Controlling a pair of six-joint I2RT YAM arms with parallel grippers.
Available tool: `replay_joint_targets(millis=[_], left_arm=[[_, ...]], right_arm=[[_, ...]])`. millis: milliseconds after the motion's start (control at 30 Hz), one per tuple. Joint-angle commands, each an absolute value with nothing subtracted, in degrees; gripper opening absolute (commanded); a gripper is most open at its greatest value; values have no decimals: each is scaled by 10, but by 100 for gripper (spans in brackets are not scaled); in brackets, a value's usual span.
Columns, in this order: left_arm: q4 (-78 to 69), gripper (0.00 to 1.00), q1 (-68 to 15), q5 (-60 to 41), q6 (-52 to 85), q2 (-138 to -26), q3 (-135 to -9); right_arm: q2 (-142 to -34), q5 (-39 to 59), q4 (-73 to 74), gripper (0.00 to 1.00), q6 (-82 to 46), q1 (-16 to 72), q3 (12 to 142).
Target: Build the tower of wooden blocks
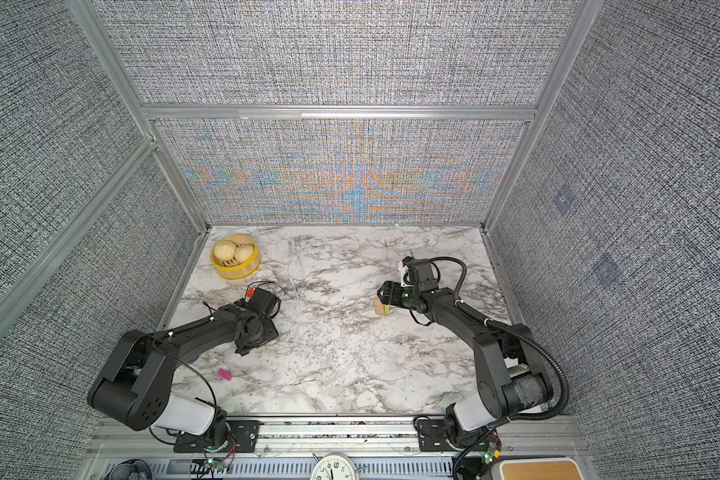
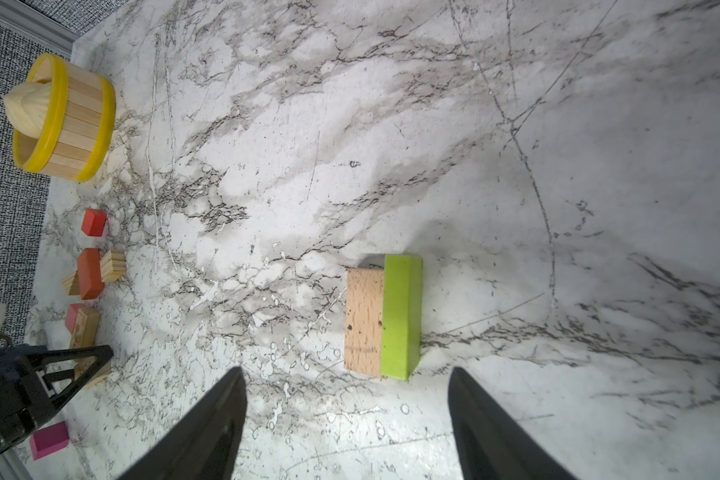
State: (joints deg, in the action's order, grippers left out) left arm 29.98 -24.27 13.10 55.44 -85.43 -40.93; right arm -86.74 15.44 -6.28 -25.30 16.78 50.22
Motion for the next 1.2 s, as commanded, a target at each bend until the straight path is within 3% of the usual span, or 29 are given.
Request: replay_joint_targets(millis=[0, 433, 533, 967, 1167], left_arm=[[294, 64, -242, 110, 538, -856, -409], [321, 59, -251, 64, 373, -870, -517], [284, 59, -251, 9, 305, -873, -551], [297, 55, -301, -93, 21, -1009, -794], [373, 55, -325, -121, -116, -1095, -923]], right_arm=[[-863, 147, -69, 78, -249, 168, 500], [-870, 168, -58, 78, -249, 165, 507], [-870, 180, -47, 78, -251, 157, 503], [-859, 237, -12, 78, -276, 111, 485], [-844, 247, -7, 78, -279, 97, 479]])
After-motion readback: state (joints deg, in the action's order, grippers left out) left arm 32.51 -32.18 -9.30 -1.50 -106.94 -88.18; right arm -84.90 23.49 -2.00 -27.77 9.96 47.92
